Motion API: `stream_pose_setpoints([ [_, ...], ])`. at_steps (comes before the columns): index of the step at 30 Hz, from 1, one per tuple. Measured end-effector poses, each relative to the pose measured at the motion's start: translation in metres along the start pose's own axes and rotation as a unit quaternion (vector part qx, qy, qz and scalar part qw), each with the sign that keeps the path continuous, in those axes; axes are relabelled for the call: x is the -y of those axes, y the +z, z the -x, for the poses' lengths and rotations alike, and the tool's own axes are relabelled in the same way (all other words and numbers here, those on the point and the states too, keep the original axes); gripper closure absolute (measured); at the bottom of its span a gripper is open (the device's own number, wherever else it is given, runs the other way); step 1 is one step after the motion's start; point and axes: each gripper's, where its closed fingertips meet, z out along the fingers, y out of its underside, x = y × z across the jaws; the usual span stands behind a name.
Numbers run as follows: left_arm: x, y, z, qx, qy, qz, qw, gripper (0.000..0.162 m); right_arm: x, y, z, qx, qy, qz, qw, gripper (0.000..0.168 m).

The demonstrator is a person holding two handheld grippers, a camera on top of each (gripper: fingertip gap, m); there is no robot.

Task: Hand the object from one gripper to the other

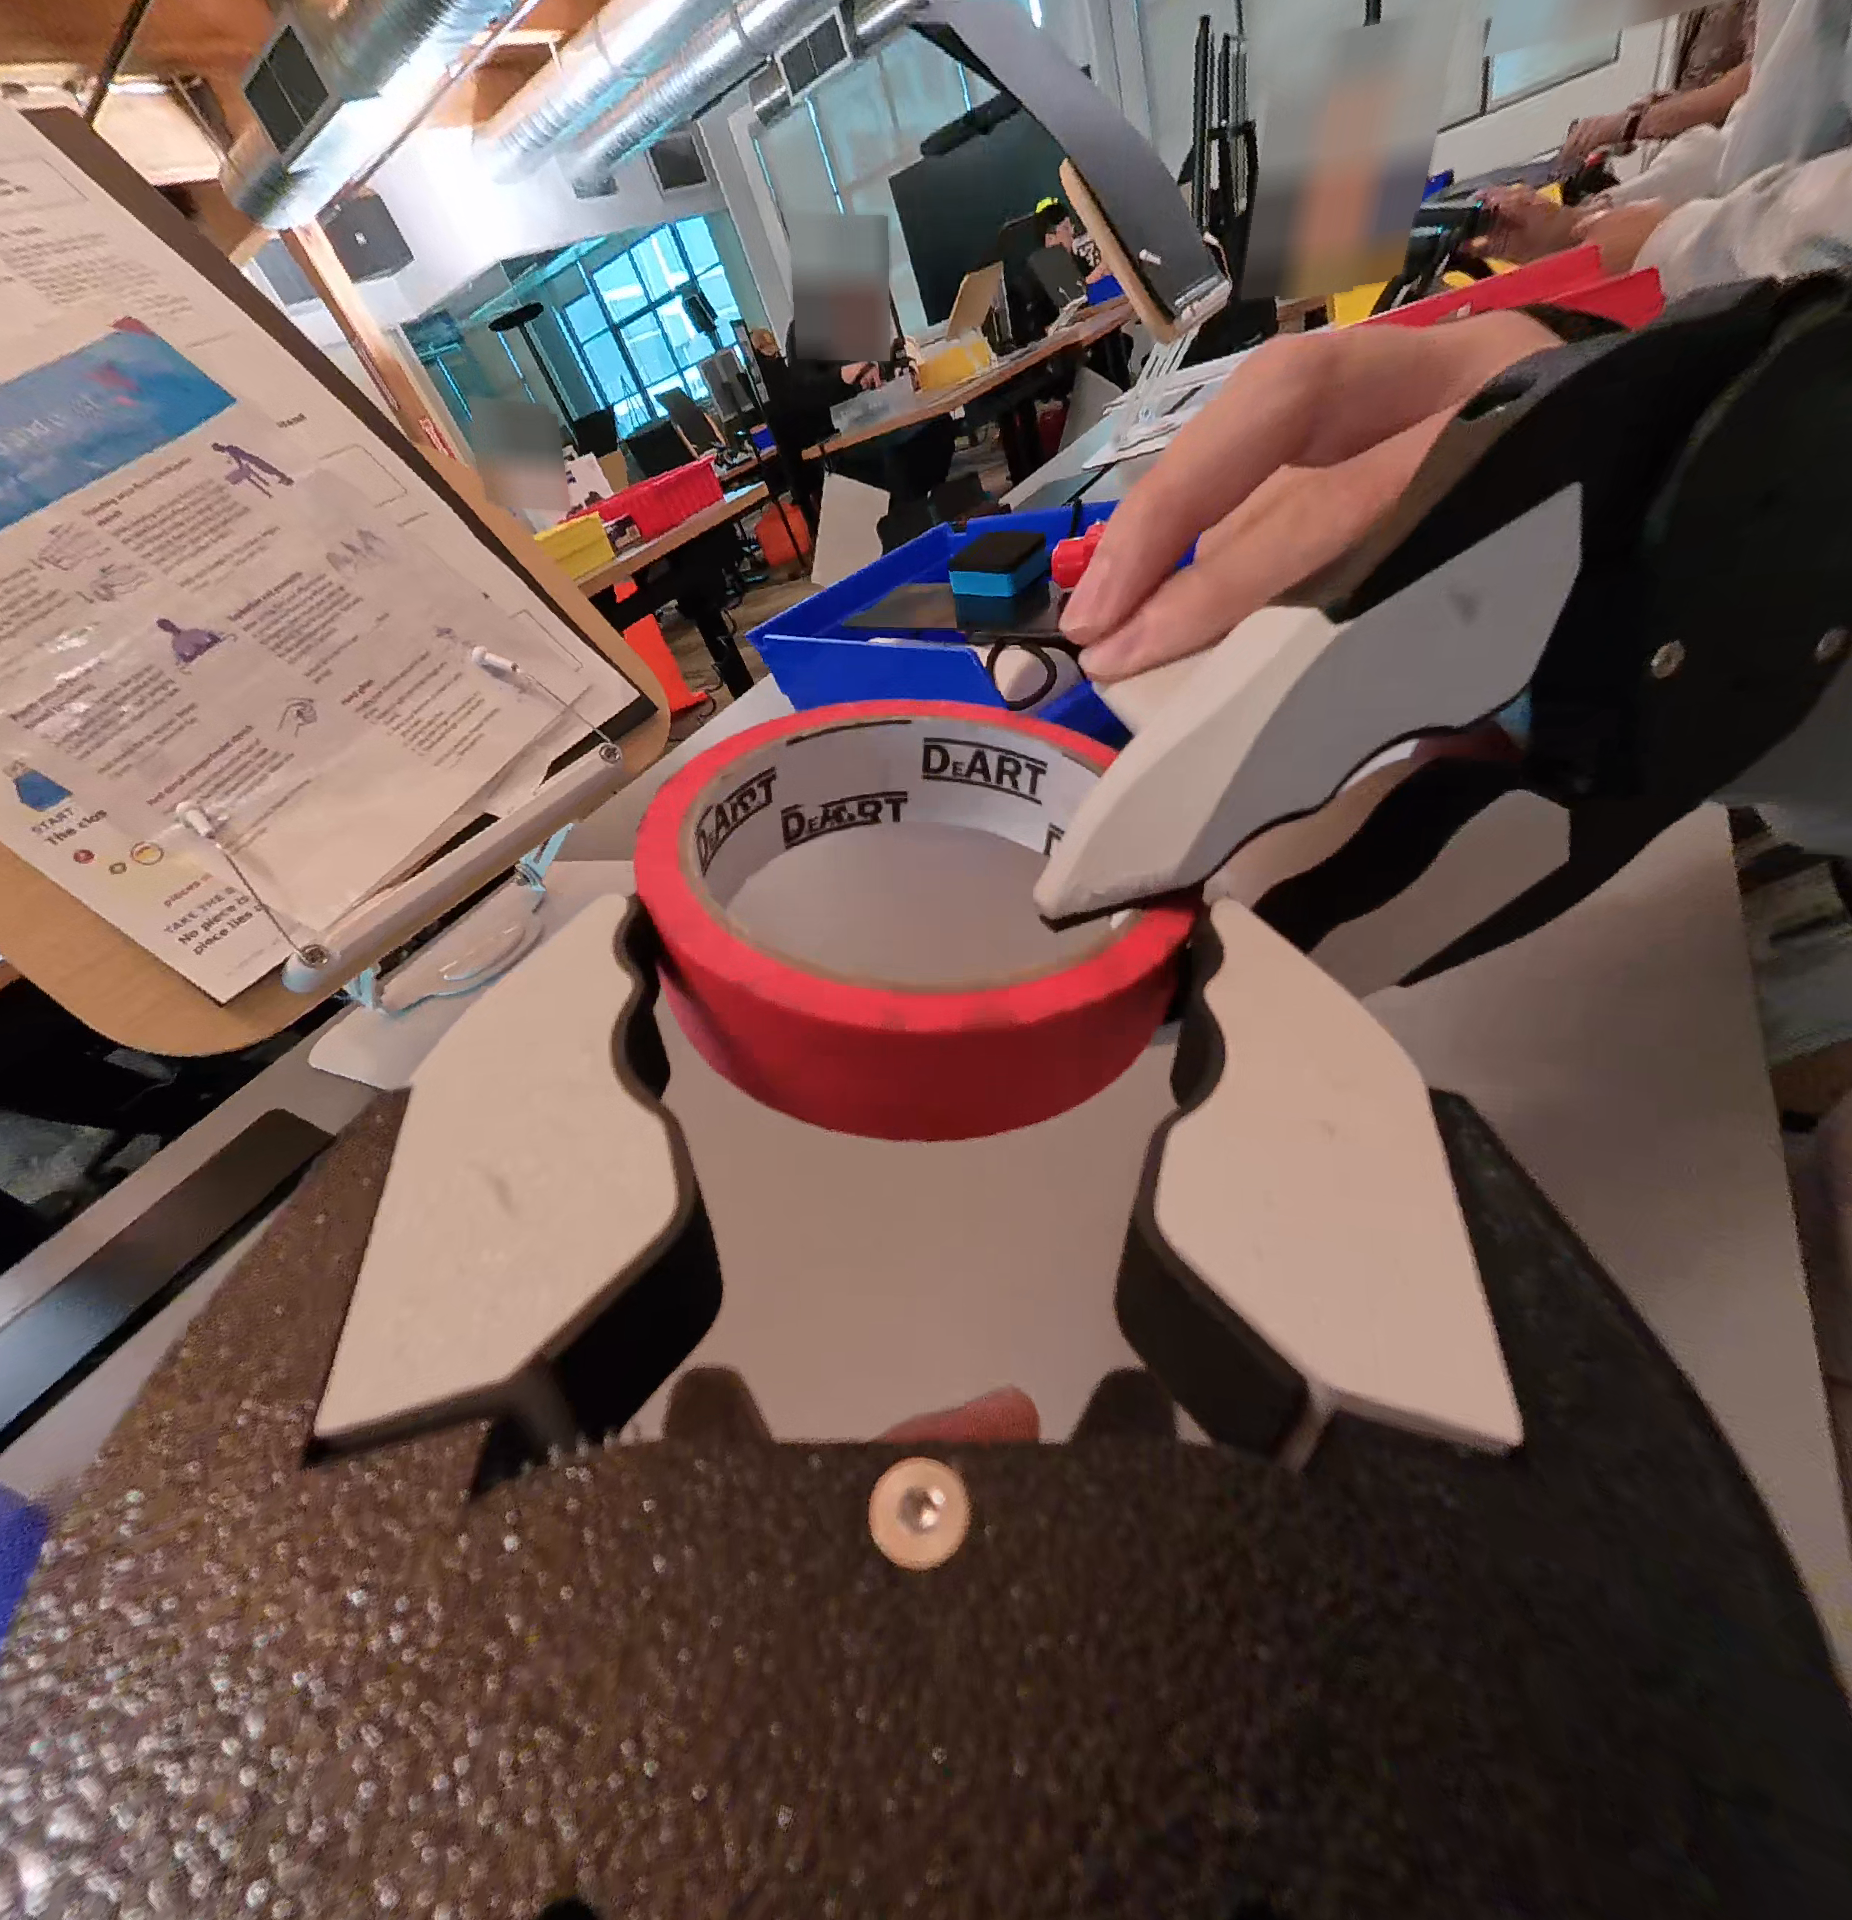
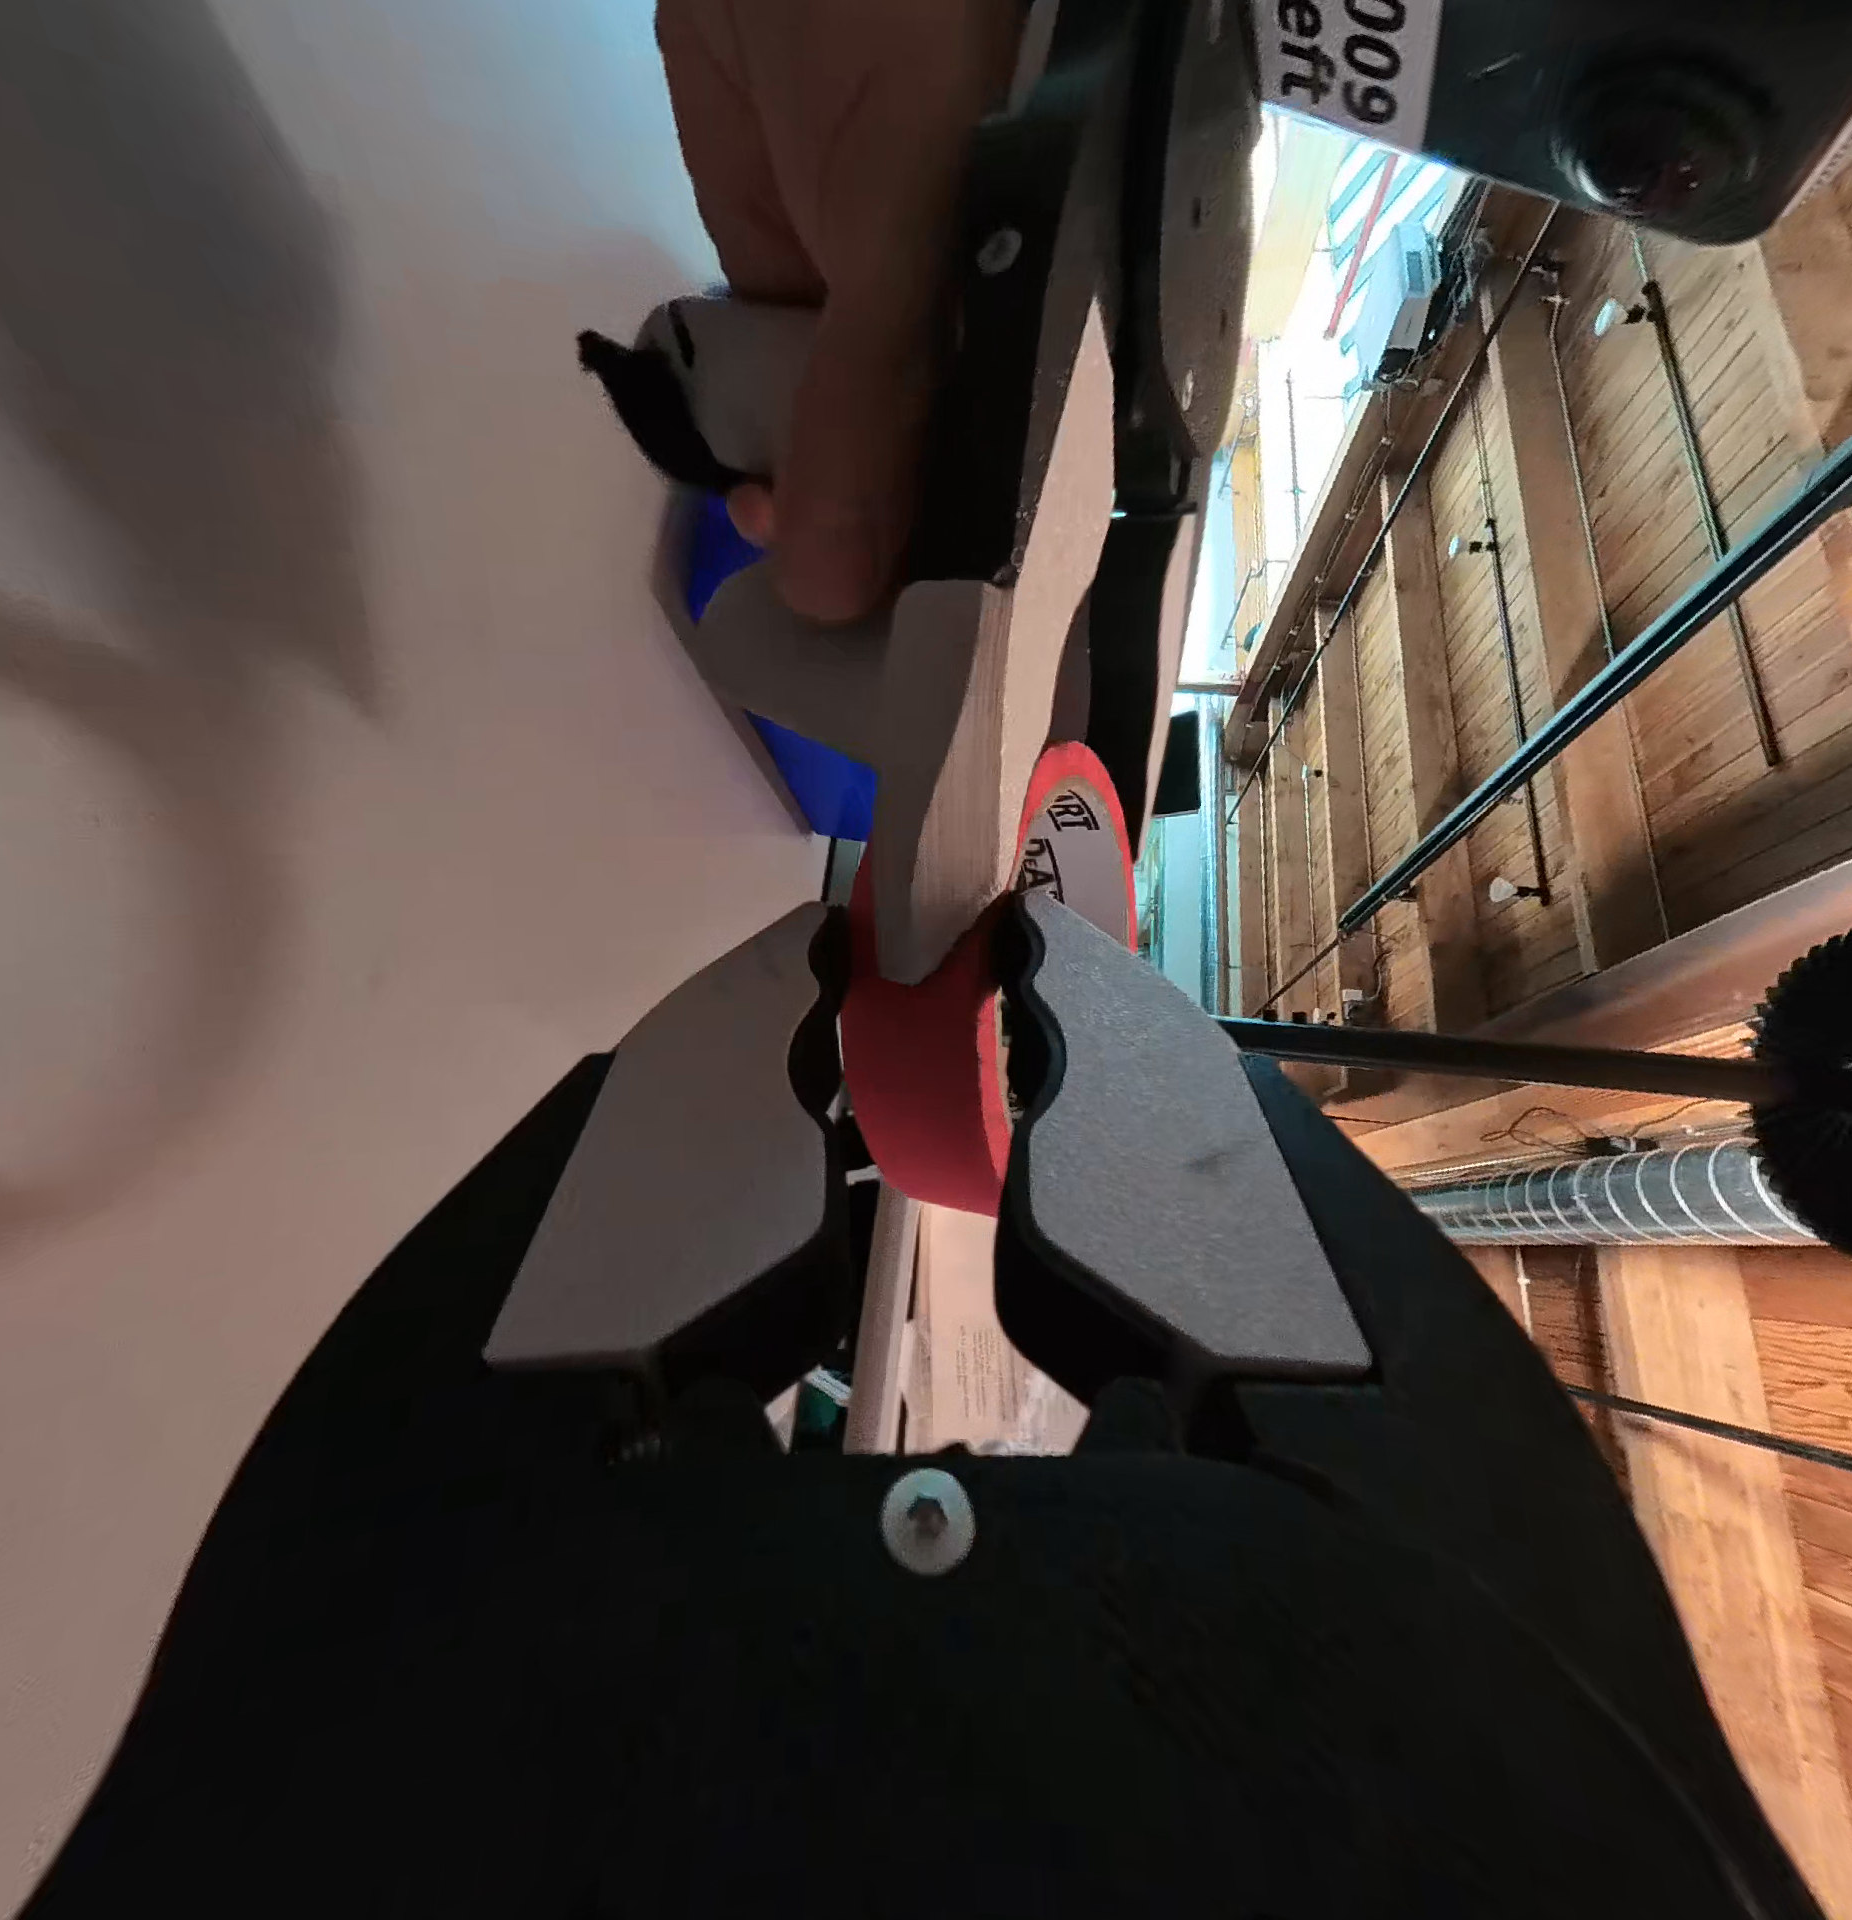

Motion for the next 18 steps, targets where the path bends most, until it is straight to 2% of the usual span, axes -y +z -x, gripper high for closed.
stream_pose_setpoints([
  [5, 0.005, 0.001, 0.004, 0.019, 0.020, -0.010, 1.000, 0.068, -0.004, -0.001, -0.006, -0.024, 0.011, 0.006, 1.000, 0.139],
  [6, 0.009, -0.001, 0.005, 0.025, 0.028, -0.018, 0.999, 0.068, -0.005, -0.002, -0.010, -0.031, 0.040, -0.003, 0.999, 0.135],
  [8, 0.012, -0.004, 0.012, 0.050, 0.052, -0.019, 0.997, 0.068, -0.008, -0.008, -0.021, -0.033, 0.134, -0.026, 0.990, 0.115],
  [11, 0.016, -0.010, 0.012, 0.036, 0.061, -0.036, 0.997, 0.068, -0.018, -0.021, -0.043, -0.040, 0.297, -0.065, 0.952, 0.090],
  [14, 0.026, -0.017, -0.011, -0.040, 0.078, -0.080, 0.993, 0.068, -0.022, -0.028, -0.041, 0.031, 0.440, -0.110, 0.891, 0.069],
  [15, 0.029, -0.019, -0.020, -0.065, 0.086, -0.095, 0.990, 0.068, -0.018, -0.031, -0.039, 0.055, 0.464, -0.133, 0.874, 0.061],
  [18, 0.036, -0.023, -0.038, -0.117, 0.085, -0.122, 0.982, 0.067, -0.001, -0.038, -0.034, 0.098, 0.487, -0.201, 0.844, 0.062],
])
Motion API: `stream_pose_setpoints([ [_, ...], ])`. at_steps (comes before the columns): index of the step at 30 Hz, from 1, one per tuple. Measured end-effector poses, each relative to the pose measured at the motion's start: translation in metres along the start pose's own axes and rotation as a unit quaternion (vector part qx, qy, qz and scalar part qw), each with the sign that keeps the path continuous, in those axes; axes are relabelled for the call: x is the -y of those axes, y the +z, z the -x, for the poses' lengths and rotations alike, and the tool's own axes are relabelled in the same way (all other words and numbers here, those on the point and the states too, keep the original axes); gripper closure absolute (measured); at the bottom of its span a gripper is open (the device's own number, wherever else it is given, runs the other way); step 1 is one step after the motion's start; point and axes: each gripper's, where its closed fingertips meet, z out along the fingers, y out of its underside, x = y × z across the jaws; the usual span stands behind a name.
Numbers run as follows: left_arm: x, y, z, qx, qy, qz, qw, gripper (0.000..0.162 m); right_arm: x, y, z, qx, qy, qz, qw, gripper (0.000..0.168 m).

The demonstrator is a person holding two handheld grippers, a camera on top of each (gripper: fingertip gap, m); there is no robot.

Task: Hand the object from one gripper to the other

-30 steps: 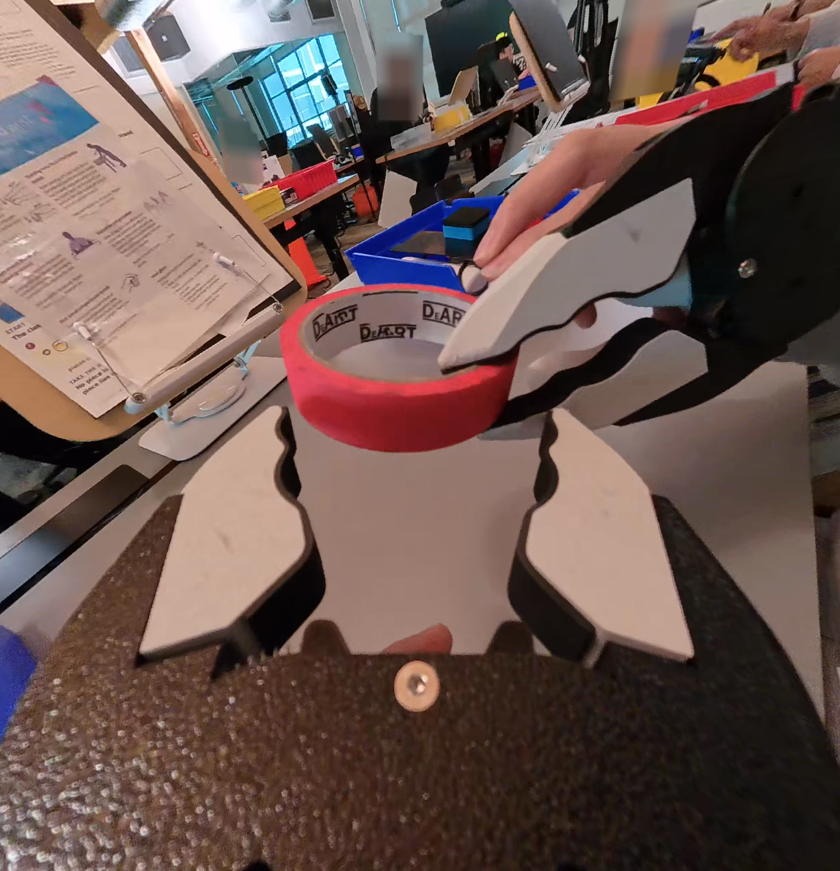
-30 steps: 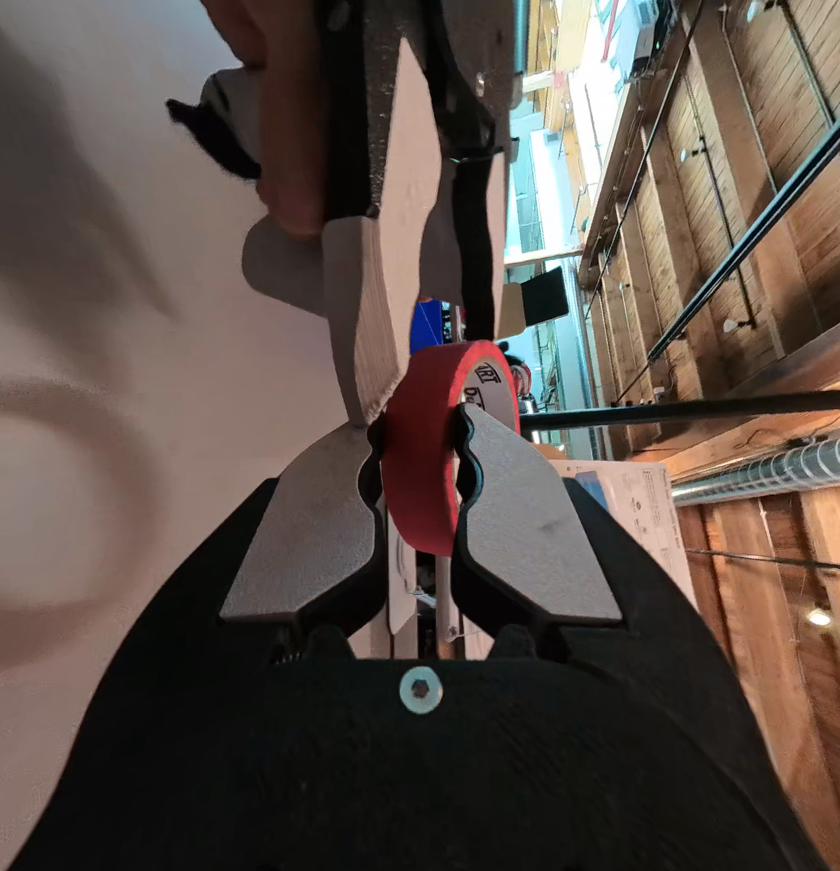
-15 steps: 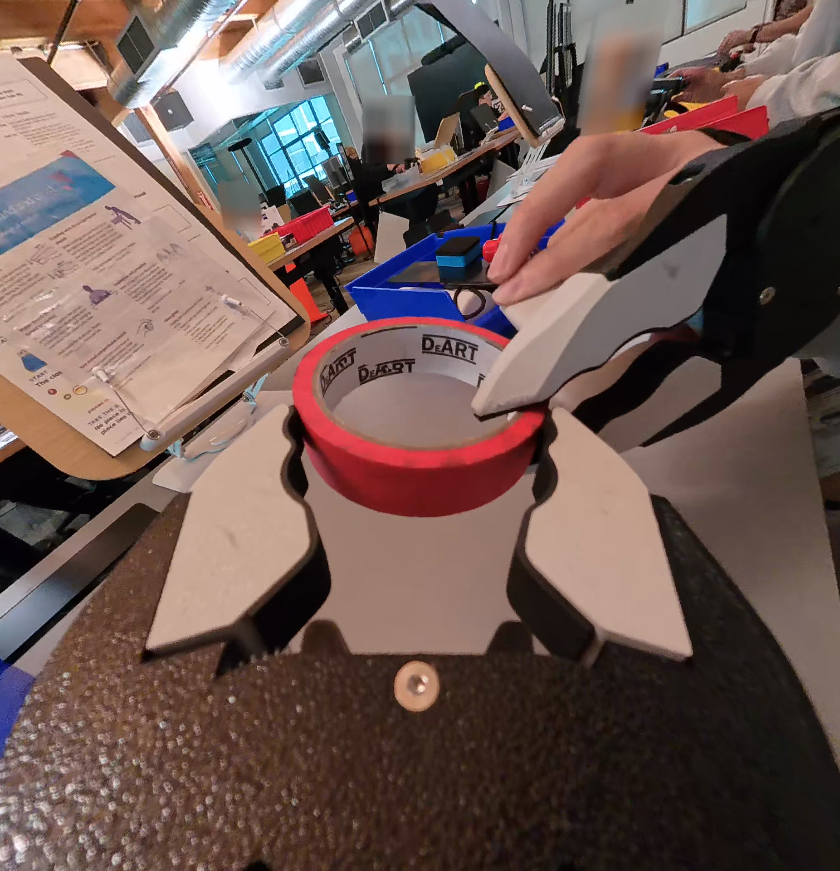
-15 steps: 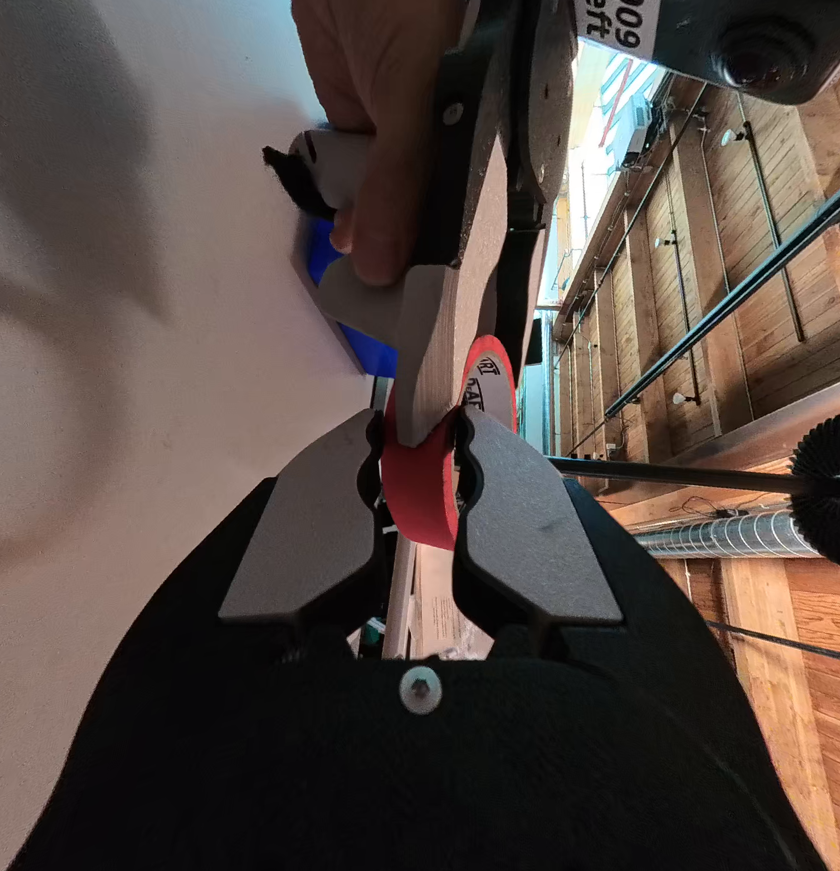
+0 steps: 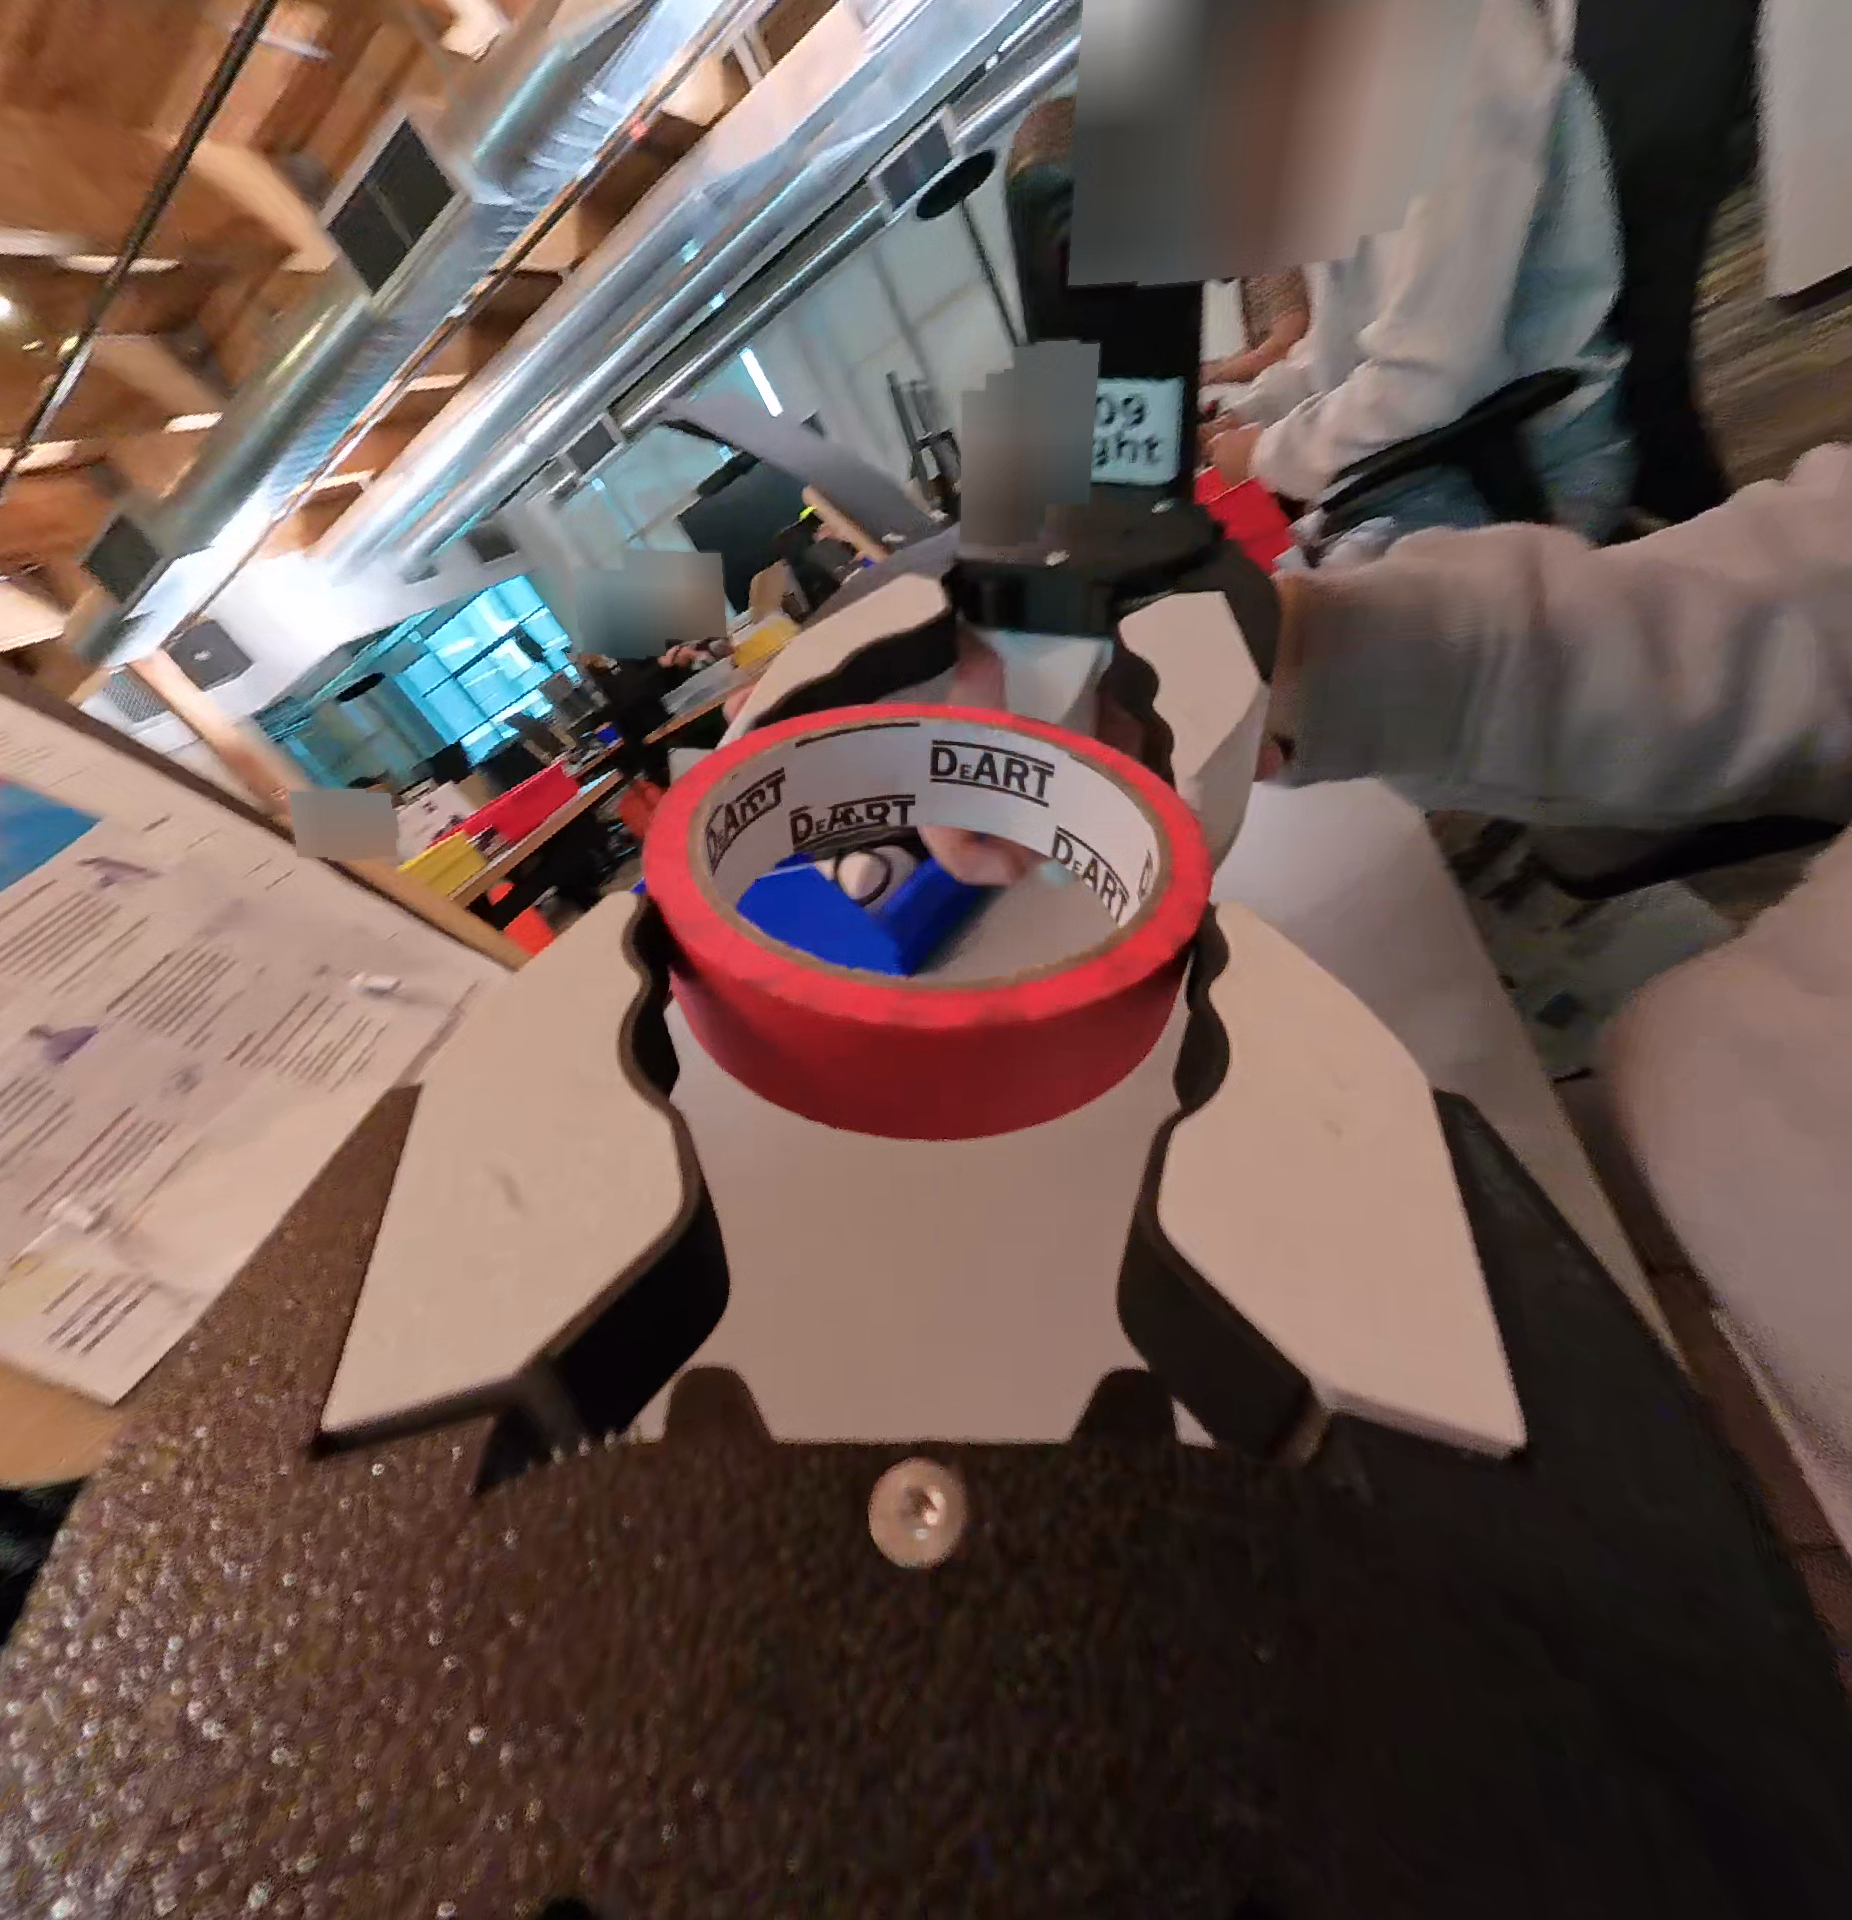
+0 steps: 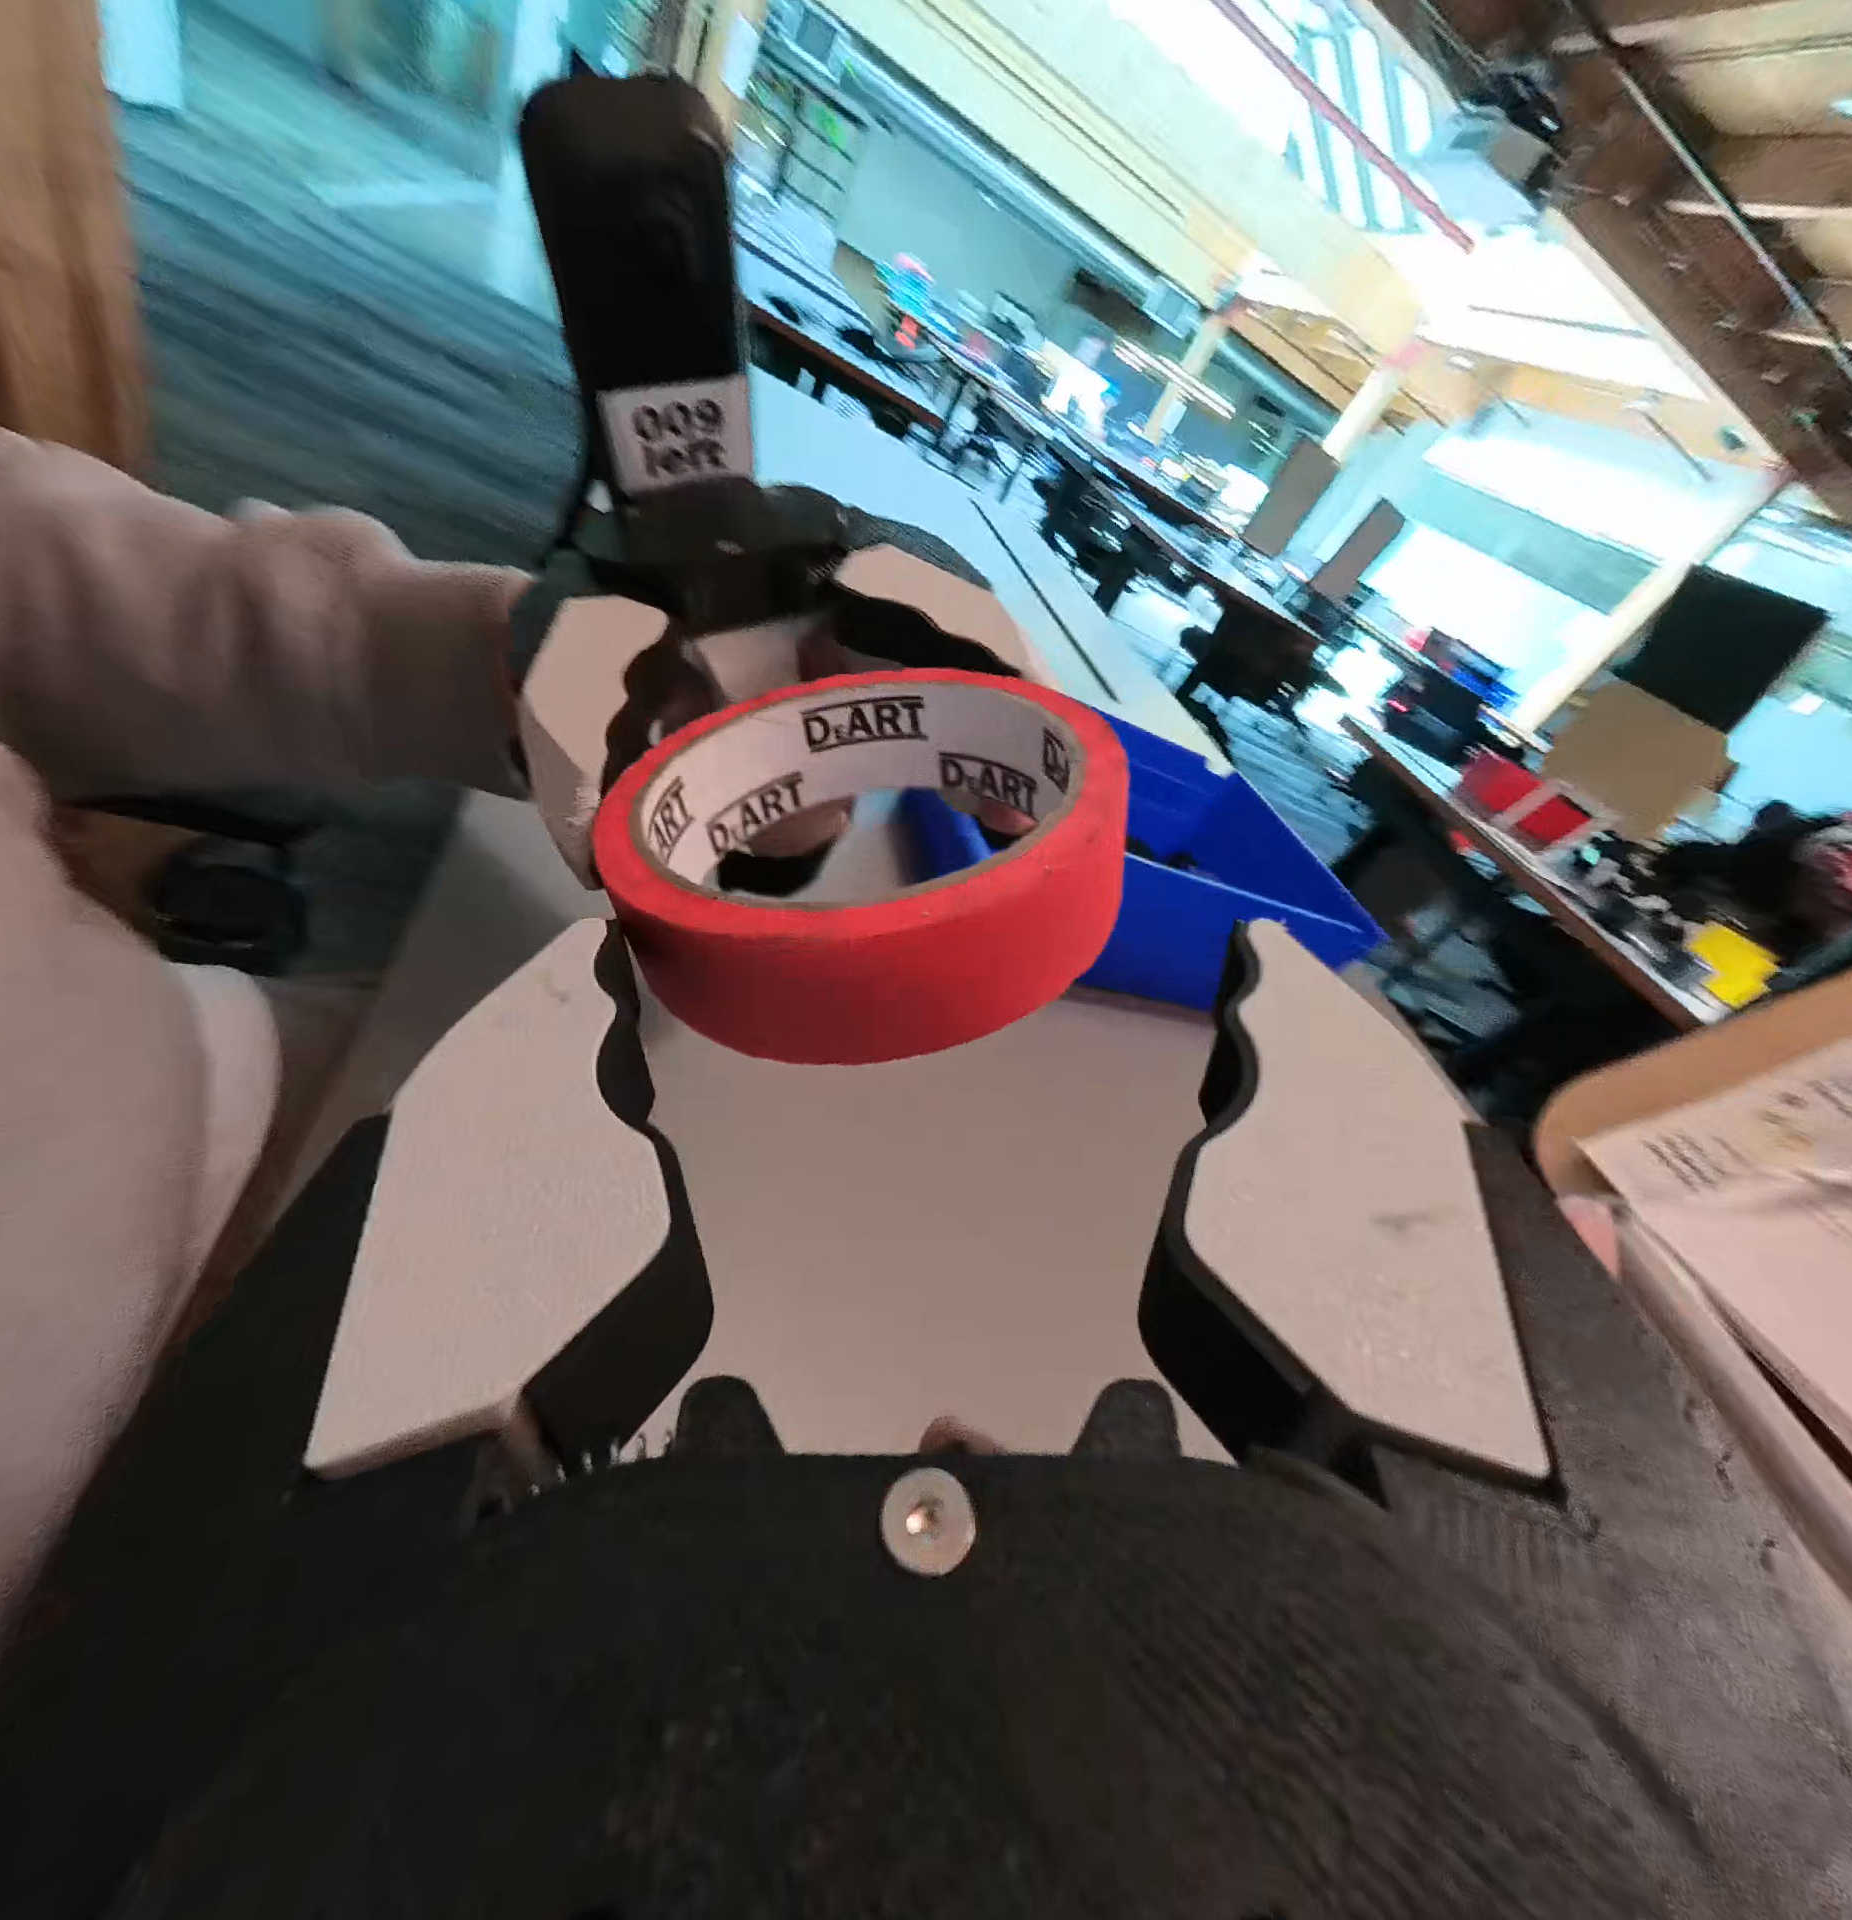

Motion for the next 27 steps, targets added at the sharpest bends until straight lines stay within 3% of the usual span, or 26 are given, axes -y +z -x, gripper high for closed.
stream_pose_setpoints([
  [7, 0.007, 0.000, -0.023, -0.070, -0.016, -0.027, 0.997, 0.067, 0.011, 0.010, 0.033, 0.073, -0.015, -0.029, 0.997, 0.066],
  [13, -0.012, 0.000, -0.021, -0.057, 0.013, 0.040, 0.997, 0.067, -0.005, 0.017, 0.028, 0.038, -0.094, 0.018, 0.995, 0.064],
  [17, -0.007, 0.000, -0.008, -0.042, -0.108, 0.020, 0.993, 0.064, -0.014, 0.023, 0.009, -0.042, -0.201, 0.074, 0.976, 0.064],
  [19, -0.007, -0.001, 0.006, -0.014, -0.154, 0.006, 0.988, 0.063, -0.017, 0.021, -0.010, -0.109, -0.254, 0.107, 0.955, 0.064],
  [22, -0.028, -0.003, 0.027, 0.052, -0.193, 0.052, 0.978, 0.062, -0.027, 0.014, -0.036, -0.188, -0.336, 0.190, 0.903, 0.064],
  [25, -0.045, 0.002, 0.041, 0.124, -0.219, 0.102, 0.963, 0.060, -0.039, 0.012, -0.044, -0.213, -0.405, 0.268, 0.848, 0.064],
  [27, -0.051, 0.012, 0.034, 0.132, -0.221, 0.132, 0.957, 0.057, -0.042, 0.017, -0.042, -0.212, -0.429, 0.281, 0.831, 0.064],
])
